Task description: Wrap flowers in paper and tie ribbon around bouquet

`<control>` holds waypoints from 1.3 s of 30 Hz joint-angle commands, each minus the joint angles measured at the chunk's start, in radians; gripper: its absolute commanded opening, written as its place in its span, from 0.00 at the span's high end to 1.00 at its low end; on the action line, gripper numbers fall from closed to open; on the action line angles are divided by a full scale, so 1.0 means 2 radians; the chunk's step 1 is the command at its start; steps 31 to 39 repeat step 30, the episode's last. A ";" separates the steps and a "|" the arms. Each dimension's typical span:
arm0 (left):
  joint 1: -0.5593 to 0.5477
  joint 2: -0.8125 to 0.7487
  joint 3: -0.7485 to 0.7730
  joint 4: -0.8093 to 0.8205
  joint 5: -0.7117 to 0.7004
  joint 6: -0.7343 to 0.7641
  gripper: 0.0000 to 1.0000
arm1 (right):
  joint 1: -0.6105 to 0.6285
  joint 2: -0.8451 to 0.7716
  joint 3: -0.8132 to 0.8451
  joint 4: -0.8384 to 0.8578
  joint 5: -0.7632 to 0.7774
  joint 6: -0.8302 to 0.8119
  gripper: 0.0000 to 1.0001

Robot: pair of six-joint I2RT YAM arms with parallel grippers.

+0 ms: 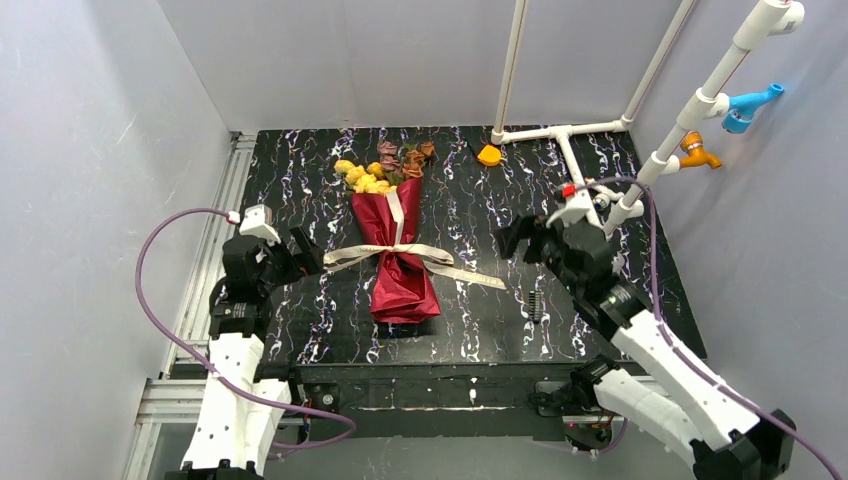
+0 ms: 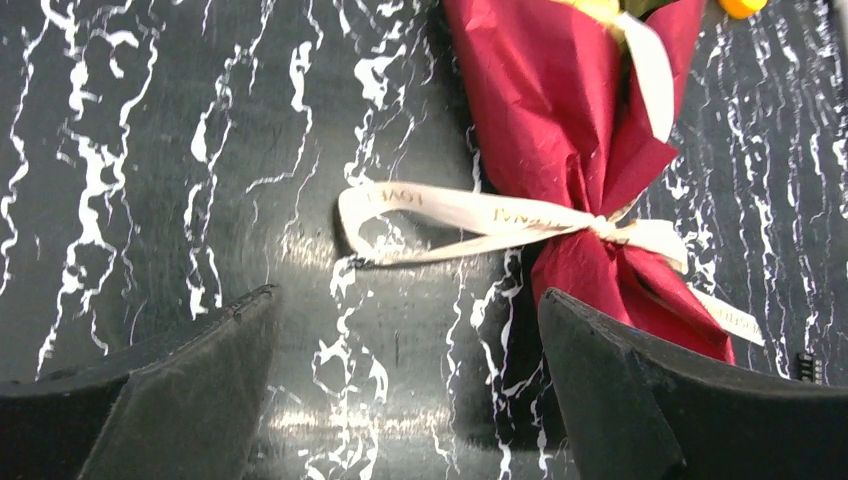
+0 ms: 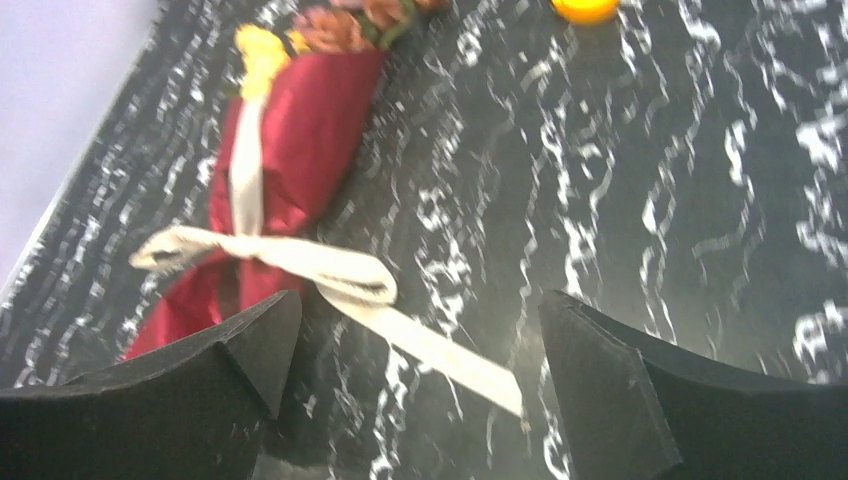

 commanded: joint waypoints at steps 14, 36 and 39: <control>-0.007 0.064 0.048 0.019 0.031 -0.005 0.02 | -0.002 -0.133 -0.087 -0.039 0.048 0.014 0.02; -0.007 0.068 0.051 0.021 0.030 -0.005 0.02 | -0.001 -0.080 -0.087 -0.010 0.005 0.004 0.02; -0.007 0.068 0.051 0.021 0.030 -0.005 0.02 | -0.001 -0.080 -0.087 -0.010 0.005 0.004 0.02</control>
